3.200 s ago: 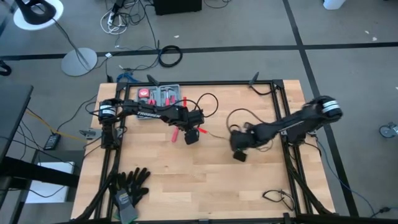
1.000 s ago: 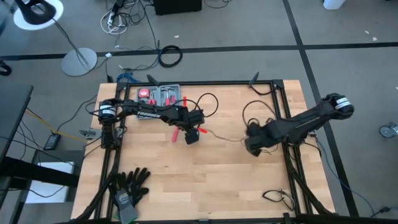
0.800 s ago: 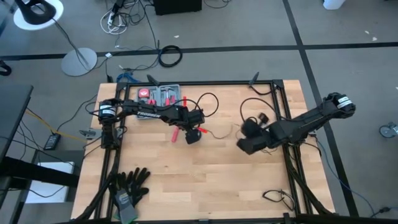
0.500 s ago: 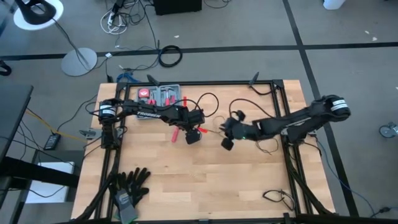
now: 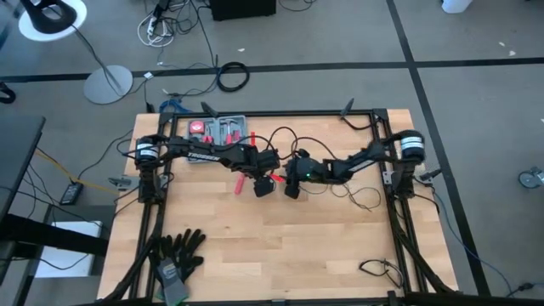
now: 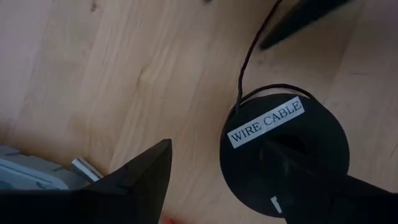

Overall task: Coil cords
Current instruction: Uncoil the black wire from the spool

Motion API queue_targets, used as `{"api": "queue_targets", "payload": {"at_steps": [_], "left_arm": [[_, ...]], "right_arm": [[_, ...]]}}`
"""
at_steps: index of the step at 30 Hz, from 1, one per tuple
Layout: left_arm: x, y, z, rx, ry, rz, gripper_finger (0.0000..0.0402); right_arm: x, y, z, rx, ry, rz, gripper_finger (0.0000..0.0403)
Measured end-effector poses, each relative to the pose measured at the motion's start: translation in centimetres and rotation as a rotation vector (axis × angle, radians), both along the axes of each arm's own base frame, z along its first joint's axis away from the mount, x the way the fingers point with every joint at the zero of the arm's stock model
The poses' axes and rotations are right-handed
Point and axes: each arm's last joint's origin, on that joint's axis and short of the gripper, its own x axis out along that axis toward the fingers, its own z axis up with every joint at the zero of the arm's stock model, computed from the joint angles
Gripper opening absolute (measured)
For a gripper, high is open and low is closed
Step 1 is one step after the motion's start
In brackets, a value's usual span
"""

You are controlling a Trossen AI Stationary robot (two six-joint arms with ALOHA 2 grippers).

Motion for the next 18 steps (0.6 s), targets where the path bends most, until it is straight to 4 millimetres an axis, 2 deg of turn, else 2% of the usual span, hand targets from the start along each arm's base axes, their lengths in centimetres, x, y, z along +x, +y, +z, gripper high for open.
{"api": "queue_targets", "payload": {"at_steps": [5, 7, 9, 11, 12, 18], "left_arm": [[0.0, 0.0, 0.0, -0.001, 0.003, 0.001, 0.0257], [0.0, 0.0, 0.0, -0.001, 0.005, 0.000, 0.0257], [-0.1, 0.0, 0.0, -0.001, 0.007, 0.000, 0.0257], [-0.1, 0.0, 0.0, -0.001, 0.007, 0.000, 0.0257], [-0.1, 0.0, 0.0, -0.001, 0.007, 0.000, 0.0257], [-0.1, 0.0, 0.0, -0.001, 0.007, 0.000, 0.0257]], "right_arm": [[1.8, -0.5, -1.6, 0.005, 0.035, 0.005, 0.0188], [2.2, -0.4, -1.8, 0.005, 0.054, 0.011, 0.0158], [2.3, -0.2, -1.6, 0.013, 0.082, 0.028, 0.0103], [2.0, -0.1, -1.4, 0.048, 0.118, 0.071, 0.0035], [1.8, 0.0, -1.1, 0.068, 0.136, 0.092, 0.0019], [-0.6, 1.4, 1.2, 0.251, 0.290, 0.105, 0.0005]]}}
